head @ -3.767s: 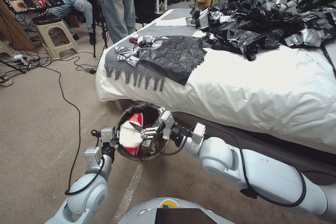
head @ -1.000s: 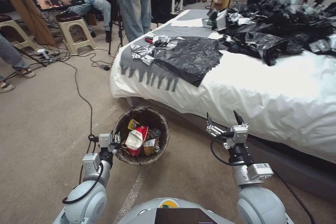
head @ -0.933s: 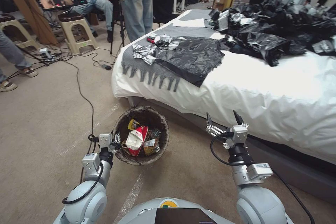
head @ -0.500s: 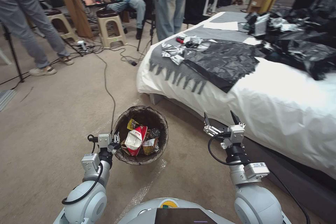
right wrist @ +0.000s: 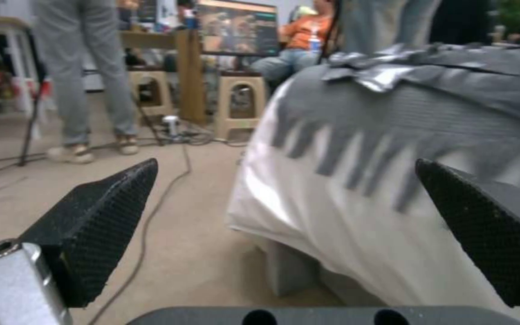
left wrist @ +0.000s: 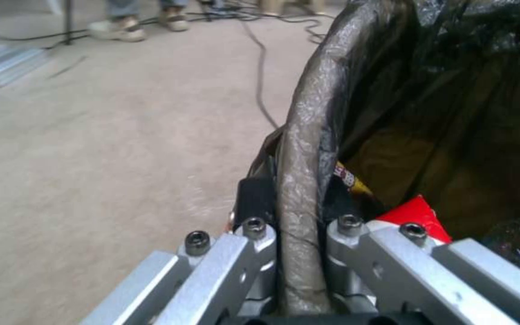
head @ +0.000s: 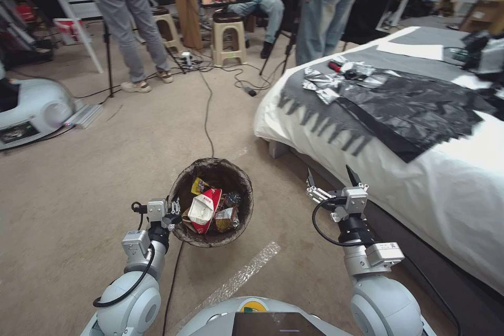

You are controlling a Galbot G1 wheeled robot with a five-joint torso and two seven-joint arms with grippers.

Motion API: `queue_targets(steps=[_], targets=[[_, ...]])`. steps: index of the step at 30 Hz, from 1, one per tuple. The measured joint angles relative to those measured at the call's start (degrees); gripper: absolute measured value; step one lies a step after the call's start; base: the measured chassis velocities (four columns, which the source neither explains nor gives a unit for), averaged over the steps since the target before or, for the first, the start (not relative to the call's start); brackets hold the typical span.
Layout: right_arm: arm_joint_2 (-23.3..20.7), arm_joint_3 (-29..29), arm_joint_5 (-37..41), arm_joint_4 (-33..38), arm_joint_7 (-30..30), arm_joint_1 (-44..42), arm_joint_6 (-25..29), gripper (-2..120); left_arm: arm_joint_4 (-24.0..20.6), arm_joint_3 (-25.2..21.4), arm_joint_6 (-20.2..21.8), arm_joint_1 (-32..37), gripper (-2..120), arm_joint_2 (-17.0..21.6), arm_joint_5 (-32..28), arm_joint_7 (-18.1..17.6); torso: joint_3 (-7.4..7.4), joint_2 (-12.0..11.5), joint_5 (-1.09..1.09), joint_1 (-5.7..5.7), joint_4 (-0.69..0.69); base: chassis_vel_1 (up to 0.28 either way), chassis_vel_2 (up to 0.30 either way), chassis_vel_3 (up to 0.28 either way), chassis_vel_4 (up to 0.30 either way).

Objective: Pick up the trash bin, then pick up the garbage from the floor and place it into the trash bin.

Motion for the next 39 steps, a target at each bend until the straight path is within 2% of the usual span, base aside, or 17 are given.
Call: queue_targets(steps=[33, 39], targets=[[0.3, -0.2, -0.1, -0.2, -0.1, 0.3, -0.1, 100, 0.1, -0.1, 0.0, -0.3, 4, 0.4, 0.4, -0.3, 0.0, 0.0, 0.0, 0.0, 0.02, 0.12, 0.125, 0.125, 0.121], [0.9, -0.4, -0.4, -0.2, -0.1, 0.1, 0.0, 100, -1.0, 0.2, 1.5, -0.5, 4, 1.3, -0.9, -0.4, 0.0, 0.0, 0.0, 0.0, -0.02, 0.038, 0.036, 0.053, 0.045]])
